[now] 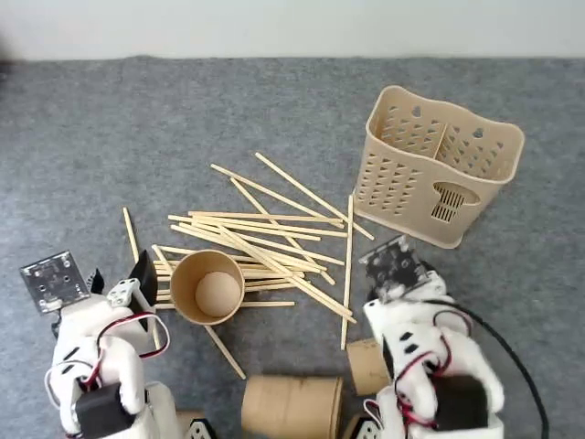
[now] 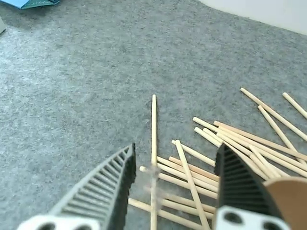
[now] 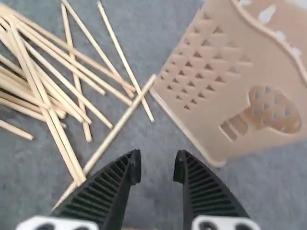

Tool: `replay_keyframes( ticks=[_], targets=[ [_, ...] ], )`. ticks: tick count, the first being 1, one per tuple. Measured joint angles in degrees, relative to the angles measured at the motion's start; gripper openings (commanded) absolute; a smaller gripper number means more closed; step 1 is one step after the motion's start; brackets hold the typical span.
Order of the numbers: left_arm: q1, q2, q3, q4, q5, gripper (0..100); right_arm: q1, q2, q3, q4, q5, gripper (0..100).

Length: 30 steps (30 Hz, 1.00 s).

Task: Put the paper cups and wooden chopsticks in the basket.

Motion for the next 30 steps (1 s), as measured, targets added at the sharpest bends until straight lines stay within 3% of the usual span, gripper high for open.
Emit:
replay_keyframes(
  ticks=[12,17,23,30],
  targets=[
    [0.0,0.0,0.5,-0.9,0.0,26,13.0,31.2,-20.2,14.0,0.0,16.5],
    [0.0,0.0,1.1,-1.1,0.0,26,18.4,33.9,-20.3,15.6,1.1,16.5],
    [0.0,0.0,1.6,-1.3,0.0,26,18.5,34.0,-15.1,17.9,7.3,16.5],
    [0.0,0.0,1.6,-1.3,0.0,26,18.5,32.9,-7.3,13.6,8.2,16.2]
  ],
)
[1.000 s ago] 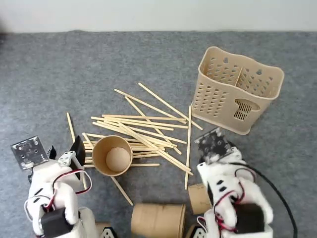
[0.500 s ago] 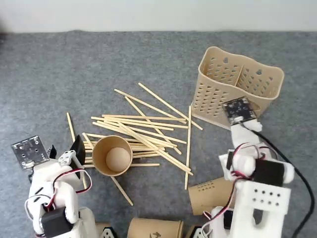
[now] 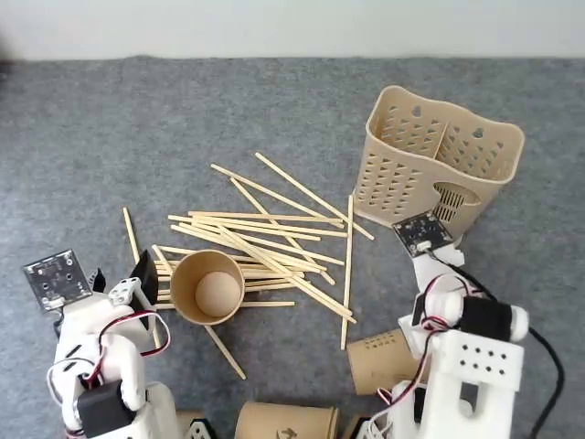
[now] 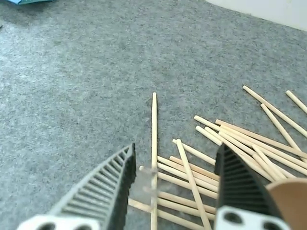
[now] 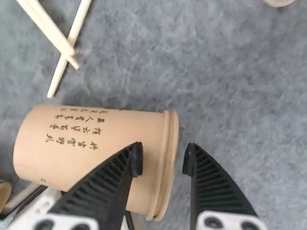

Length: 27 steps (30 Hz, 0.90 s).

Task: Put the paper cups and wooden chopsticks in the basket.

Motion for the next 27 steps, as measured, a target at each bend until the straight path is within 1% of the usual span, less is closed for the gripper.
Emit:
replay_keyframes(
  ticks=[9,14,17,24,27],
  targets=[
    [0.0,0.0,0.0,0.0,0.0,26,0.0,0.0,0.7,-0.6,0.0,15.2],
    [0.0,0.0,0.0,0.0,0.0,26,0.0,0.0,0.7,-0.6,0.0,3.2],
    [0.0,0.0,0.0,0.0,0.0,26,0.4,0.0,-0.4,-0.6,0.0,0.8],
    [0.0,0.0,0.0,0.0,0.0,26,0.4,1.3,-7.1,8.3,0.2,0.9],
    [0.0,0.0,0.0,0.0,0.0,26,0.4,1.3,-9.4,10.5,0.3,0.9]
  ],
)
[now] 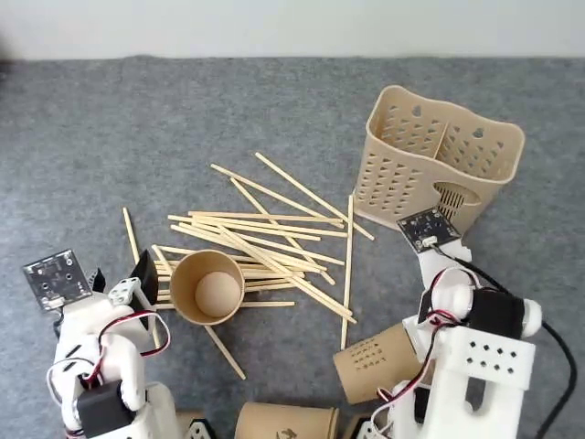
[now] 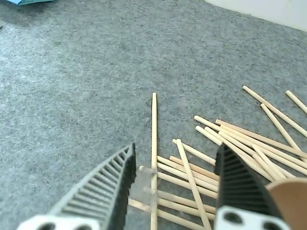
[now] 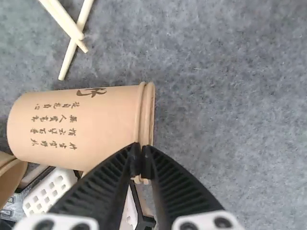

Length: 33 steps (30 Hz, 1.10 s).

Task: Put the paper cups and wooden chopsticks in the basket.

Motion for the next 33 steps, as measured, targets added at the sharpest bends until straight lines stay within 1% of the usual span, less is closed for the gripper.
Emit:
replay_keyframes(
  ticks=[7,9,11,14,17,19,23,33],
  targets=[
    [0.0,0.0,0.2,0.0,0.0,26,0.0,0.0,-3.3,1.2,0.0,1.3],
    [0.0,0.0,0.8,0.0,0.0,26,0.0,0.1,-3.3,1.2,0.0,2.7],
    [0.0,0.0,1.1,-0.8,0.0,26,0.0,0.1,-3.3,1.2,0.0,7.8],
    [0.0,0.0,2.2,-2.1,0.0,26,0.0,0.1,-3.3,1.2,0.0,18.5],
    [0.0,0.0,2.5,-2.7,0.0,26,0.3,0.1,-3.3,1.2,0.1,24.4],
    [0.0,0.0,2.5,-2.7,0.0,26,1.9,0.1,-2.4,1.2,0.1,24.8],
    [0.0,0.0,2.5,-2.7,0.0,26,2.0,0.1,1.3,-0.5,0.2,24.8],
    [0.0,0.0,2.5,-2.7,0.0,26,2.0,-1.0,7.0,-4.4,6.6,23.6]
  ],
)
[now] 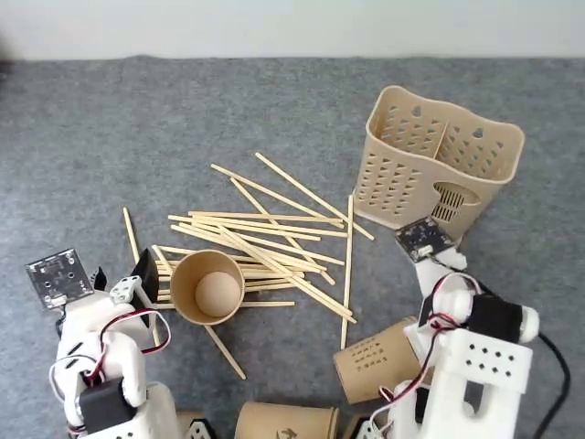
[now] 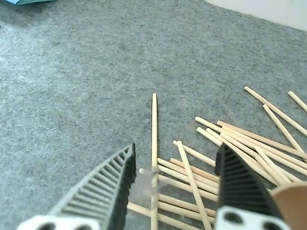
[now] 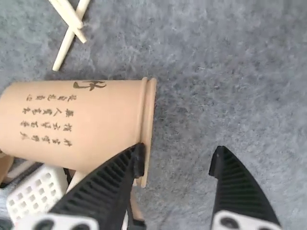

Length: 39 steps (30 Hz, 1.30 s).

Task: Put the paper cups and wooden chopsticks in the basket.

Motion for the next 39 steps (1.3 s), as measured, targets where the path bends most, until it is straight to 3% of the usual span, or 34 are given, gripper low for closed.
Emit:
replay_keyframes(
  ticks=[8,13,39],
  targets=[
    [0.0,0.0,0.0,0.0,0.0,26,-4.1,-0.1,2.4,-1.5,3.4,0.5],
    [0.0,0.0,0.0,0.0,0.0,26,-7.6,-0.2,2.4,-1.9,3.4,0.9],
    [1.4,0.0,0.6,0.0,0.0,26,-9.3,1.2,-10.7,1.9,3.5,0.9]
  ],
)
